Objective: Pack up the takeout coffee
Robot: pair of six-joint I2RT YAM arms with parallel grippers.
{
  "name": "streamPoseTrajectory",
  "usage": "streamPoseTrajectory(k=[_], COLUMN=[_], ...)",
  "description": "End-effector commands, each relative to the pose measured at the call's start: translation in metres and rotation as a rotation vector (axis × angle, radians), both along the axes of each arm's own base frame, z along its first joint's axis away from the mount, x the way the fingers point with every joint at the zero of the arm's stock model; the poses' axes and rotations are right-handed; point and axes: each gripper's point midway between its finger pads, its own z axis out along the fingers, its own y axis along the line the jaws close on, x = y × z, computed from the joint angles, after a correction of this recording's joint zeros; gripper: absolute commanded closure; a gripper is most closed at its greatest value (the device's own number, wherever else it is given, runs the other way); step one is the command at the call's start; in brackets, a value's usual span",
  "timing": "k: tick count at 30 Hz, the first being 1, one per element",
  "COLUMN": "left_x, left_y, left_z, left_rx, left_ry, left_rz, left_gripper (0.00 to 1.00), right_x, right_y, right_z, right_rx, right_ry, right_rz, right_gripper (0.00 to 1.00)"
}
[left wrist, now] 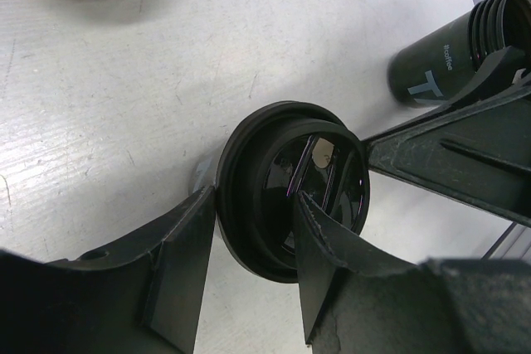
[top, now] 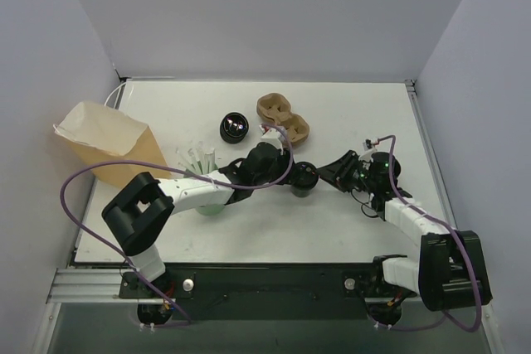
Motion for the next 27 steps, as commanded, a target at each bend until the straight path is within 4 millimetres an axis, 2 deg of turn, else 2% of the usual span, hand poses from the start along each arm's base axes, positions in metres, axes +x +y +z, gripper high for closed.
streamPoseTrajectory(k=[1,2,6,9,16,27], left_x=[-0.022,-0.022,-0.019,-0.023,-0.021,-0.020], left_y=[0.032,0.034,0.034,0.039,0.037,0.034], left_z=[-0.073,-0.074,-0.074,-0.079,-0.078,-0.079], left_rx=[0.266,0.274,0.282,0.311,0.318,0.315], left_ry=[0.124,0.126,0.117,0.136,0.131,0.134], left_rz=[-0.044,-0.044,-0.051,-0.061,-0.068,-0.073], left_gripper=[0.49,0.49,0.49,0.49,0.49,0.49], right_x=[-0.021,-0.013,-0.004,0.003,0.011,0.019], right_y=[-0.004,-0.003,-0.009,-0.014,-0.024,-0.018], right_z=[-0.014,0.004,0.027,0.036,0.034,0.019], right_rx=[-0.062,-0.064,-0.069,-0.058,-0.075,-0.044], right_ry=[0.092,0.042,0.001,-0.017,-0.013,0.022], right_rz=[0.036,0.039,0.026,0.025,0.018,0.042], right_gripper=[0.64,0.62,0.60,0.60,0.63,0.64])
